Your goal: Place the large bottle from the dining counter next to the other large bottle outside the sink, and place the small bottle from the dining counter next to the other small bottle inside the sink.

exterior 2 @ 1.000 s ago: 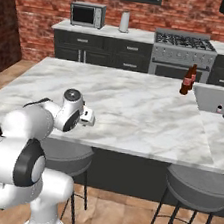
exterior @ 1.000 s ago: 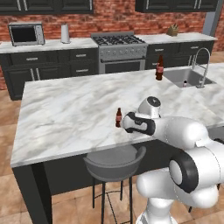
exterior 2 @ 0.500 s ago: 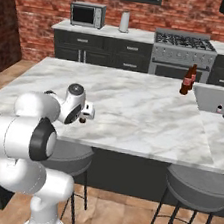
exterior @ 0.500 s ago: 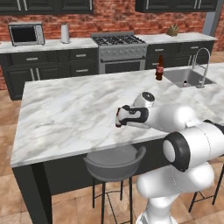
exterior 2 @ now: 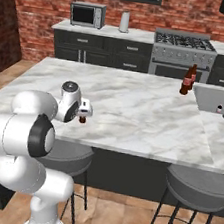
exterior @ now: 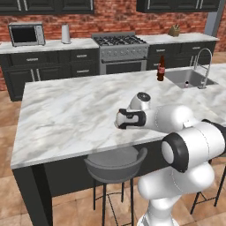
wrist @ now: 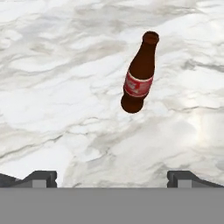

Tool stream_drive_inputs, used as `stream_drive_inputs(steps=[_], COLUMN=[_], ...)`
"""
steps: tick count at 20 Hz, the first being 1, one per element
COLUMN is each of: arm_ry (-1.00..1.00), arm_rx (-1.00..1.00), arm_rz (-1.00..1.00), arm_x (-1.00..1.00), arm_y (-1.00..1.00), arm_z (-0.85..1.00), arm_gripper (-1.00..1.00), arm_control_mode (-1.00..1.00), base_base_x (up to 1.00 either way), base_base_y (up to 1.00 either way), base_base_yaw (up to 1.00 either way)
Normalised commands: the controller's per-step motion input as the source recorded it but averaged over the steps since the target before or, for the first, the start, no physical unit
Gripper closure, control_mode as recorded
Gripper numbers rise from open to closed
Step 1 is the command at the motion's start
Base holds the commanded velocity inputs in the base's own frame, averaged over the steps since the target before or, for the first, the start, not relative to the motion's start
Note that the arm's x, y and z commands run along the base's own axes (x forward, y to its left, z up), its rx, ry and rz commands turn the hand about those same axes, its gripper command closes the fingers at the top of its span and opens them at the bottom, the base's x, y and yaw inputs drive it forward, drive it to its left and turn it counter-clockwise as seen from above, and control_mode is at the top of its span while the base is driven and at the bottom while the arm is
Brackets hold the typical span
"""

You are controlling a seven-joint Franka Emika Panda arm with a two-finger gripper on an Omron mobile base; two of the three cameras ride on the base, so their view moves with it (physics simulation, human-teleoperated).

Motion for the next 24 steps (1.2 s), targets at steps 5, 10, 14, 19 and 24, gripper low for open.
stream_drive_inputs(steps=[5, 10, 14, 19, 24], arm_ry=[-0.08, -0.12, -0.13, -0.08, -0.01], arm_rx=[-0.08, -0.03, 0.00, 0.00, 0.00], arm_rz=[0.01, 0.00, 0.00, 0.00, 0.00], arm_x=[0.00, 0.00, 0.00, 0.00, 0.11], arm_y=[0.02, 0.00, 0.00, 0.00, 0.00], arm_z=[0.00, 0.00, 0.00, 0.00, 0.03], arm_gripper=[-1.00, -1.00, -1.00, -1.00, -1.00], arm_control_mode=[-1.00, -1.00, -1.00, -1.00, -1.00], base_base_x=[0.00, 0.00, 0.00, 0.00, 0.00], base_base_y=[0.00, 0.00, 0.00, 0.00, 0.00], base_base_yaw=[0.00, 0.00, 0.00, 0.00, 0.00])
